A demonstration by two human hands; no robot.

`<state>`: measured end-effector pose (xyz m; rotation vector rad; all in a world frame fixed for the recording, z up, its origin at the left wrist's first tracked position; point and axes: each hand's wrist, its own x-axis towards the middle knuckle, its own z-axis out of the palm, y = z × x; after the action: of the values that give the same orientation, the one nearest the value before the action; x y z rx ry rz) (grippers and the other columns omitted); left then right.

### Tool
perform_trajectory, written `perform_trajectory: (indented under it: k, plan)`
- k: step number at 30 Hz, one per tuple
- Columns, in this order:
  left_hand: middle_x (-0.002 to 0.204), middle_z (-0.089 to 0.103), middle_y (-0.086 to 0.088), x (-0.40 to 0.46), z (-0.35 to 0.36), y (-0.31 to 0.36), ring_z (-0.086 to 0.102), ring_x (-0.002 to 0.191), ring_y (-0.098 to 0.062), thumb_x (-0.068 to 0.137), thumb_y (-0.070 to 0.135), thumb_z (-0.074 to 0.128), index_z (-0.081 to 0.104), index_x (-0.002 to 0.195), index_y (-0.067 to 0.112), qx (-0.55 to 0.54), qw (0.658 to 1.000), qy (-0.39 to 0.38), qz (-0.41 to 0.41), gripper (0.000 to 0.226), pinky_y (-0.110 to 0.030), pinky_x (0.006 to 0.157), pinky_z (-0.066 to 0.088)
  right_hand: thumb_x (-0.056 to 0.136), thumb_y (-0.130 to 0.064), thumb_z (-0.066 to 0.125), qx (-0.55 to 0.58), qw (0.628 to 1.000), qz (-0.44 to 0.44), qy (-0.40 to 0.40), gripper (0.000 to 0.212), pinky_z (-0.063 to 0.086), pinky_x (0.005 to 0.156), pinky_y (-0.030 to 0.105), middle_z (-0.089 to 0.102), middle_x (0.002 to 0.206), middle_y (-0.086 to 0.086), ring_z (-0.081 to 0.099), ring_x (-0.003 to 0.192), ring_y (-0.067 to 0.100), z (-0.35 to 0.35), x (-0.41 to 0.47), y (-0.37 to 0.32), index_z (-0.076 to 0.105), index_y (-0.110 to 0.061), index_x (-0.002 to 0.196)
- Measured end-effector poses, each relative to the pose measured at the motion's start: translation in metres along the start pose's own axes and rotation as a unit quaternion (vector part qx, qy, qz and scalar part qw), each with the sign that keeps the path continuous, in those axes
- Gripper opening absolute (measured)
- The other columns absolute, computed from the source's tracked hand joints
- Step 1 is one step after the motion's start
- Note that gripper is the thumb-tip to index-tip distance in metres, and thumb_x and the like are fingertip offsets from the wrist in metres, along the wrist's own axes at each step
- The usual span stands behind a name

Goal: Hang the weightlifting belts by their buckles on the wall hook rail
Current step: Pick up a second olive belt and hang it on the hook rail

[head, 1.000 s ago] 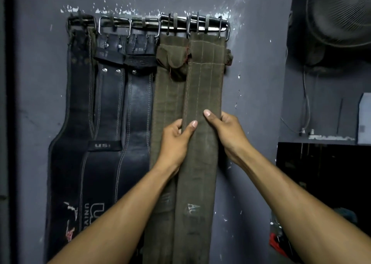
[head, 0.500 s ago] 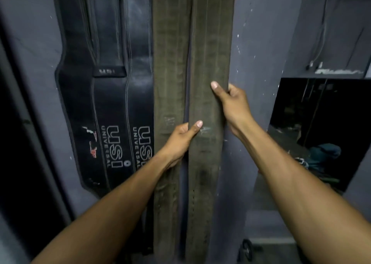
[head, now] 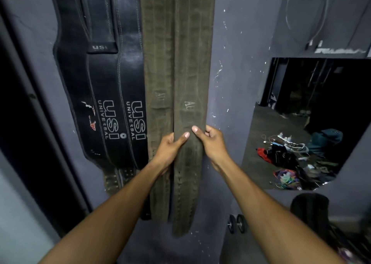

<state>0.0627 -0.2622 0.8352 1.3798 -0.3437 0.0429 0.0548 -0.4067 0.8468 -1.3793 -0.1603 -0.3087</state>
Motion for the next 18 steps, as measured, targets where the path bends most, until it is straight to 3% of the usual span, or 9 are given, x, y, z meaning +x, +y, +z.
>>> perform_trajectory:
  k: [3, 7, 10, 15, 18]
  plan:
    - [0.118, 0.076, -0.010, -0.023, -0.002, -0.027, 0.074, 0.105, -0.015, 0.100, 0.015, 0.063, 0.073, 0.118, 0.009, 0.032, 0.999, 0.007, -0.029, 0.021, -0.028, 0.091, 0.058, 0.098, -0.015, 0.071, -0.052, 0.998, 0.017, -0.018, 0.010, 0.060, 0.089, 0.043, 0.082, 0.097, 0.004, 0.075, 0.088, 0.018, -0.013, -0.015, 0.014, 0.080, -0.016, 0.093]
    - [0.117, 0.077, -0.011, -0.065, 0.001, -0.059, 0.073, 0.108, -0.024, 0.099, 0.015, 0.064, 0.074, 0.114, 0.012, 0.004, 0.997, 0.045, -0.059, 0.018, -0.039, 0.098, 0.058, 0.095, -0.017, 0.074, -0.064, 0.997, 0.033, -0.008, 0.015, 0.059, 0.083, 0.049, 0.081, 0.090, 0.007, 0.069, 0.082, 0.019, -0.021, -0.043, 0.038, 0.080, -0.014, 0.083]
    - [0.120, 0.076, -0.009, -0.083, 0.005, -0.050, 0.072, 0.114, -0.024, 0.100, 0.016, 0.063, 0.072, 0.122, 0.007, -0.004, 0.997, 0.056, -0.051, 0.025, -0.037, 0.099, 0.056, 0.093, -0.024, 0.075, -0.062, 0.998, 0.022, 0.008, 0.013, 0.061, 0.084, 0.051, 0.082, 0.095, 0.010, 0.071, 0.085, 0.020, -0.015, -0.056, 0.034, 0.081, -0.013, 0.089]
    - [0.122, 0.075, -0.012, -0.118, -0.007, -0.045, 0.071, 0.115, -0.026, 0.100, 0.022, 0.065, 0.067, 0.129, 0.006, 0.019, 0.994, -0.003, -0.110, 0.033, -0.040, 0.102, 0.055, 0.093, -0.019, 0.077, -0.105, 0.992, 0.063, -0.035, 0.003, 0.063, 0.091, 0.049, 0.082, 0.096, 0.000, 0.076, 0.089, 0.015, -0.017, -0.101, 0.048, 0.080, -0.019, 0.092]
    - [0.119, 0.076, -0.013, -0.157, -0.013, -0.051, 0.074, 0.108, -0.022, 0.101, 0.018, 0.062, 0.068, 0.125, 0.006, 0.043, 0.989, -0.022, -0.140, 0.027, -0.028, 0.090, 0.060, 0.093, -0.016, 0.077, -0.116, 0.991, 0.069, 0.004, 0.011, 0.062, 0.086, 0.049, 0.081, 0.086, -0.003, 0.074, 0.081, 0.014, -0.011, -0.133, 0.058, 0.079, -0.019, 0.083]
